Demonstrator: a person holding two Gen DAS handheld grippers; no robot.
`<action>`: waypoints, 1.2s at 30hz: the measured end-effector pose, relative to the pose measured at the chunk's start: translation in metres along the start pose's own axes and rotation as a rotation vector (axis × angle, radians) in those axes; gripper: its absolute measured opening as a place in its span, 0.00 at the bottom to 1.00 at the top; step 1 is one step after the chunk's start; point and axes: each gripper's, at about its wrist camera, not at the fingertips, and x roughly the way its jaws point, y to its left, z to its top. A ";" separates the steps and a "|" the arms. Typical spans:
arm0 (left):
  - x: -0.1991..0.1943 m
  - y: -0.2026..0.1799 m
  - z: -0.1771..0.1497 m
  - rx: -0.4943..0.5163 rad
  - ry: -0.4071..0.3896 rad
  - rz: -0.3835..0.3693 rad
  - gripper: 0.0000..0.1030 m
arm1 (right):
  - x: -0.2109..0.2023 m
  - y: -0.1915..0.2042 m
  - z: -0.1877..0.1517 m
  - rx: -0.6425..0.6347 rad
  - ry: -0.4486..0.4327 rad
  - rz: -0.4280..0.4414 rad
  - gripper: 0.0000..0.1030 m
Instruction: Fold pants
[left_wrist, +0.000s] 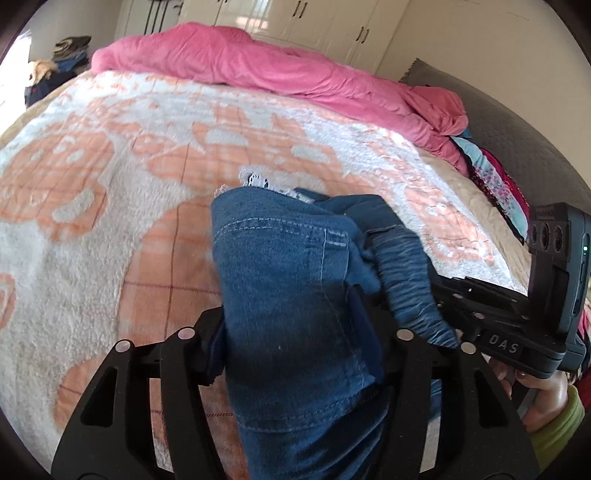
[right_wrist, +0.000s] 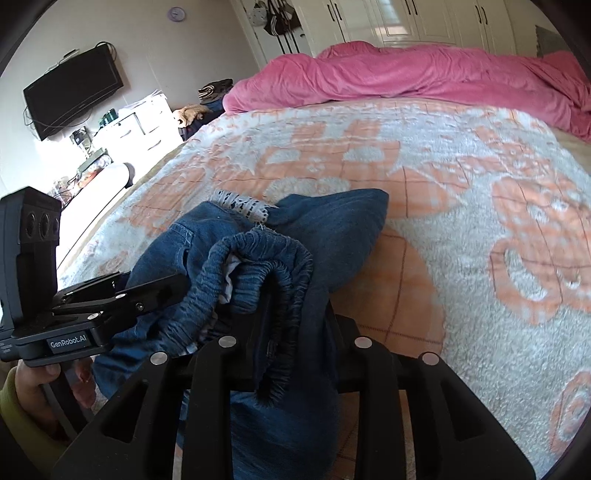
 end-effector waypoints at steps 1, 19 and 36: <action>0.002 0.001 -0.001 0.001 0.005 0.007 0.51 | 0.000 0.000 -0.001 0.003 0.002 -0.007 0.28; 0.003 0.008 -0.014 -0.021 0.030 0.035 0.71 | 0.002 -0.019 -0.015 0.039 0.017 -0.155 0.74; -0.051 0.000 -0.013 -0.020 -0.072 0.057 0.91 | -0.052 -0.008 -0.020 0.060 -0.117 -0.119 0.96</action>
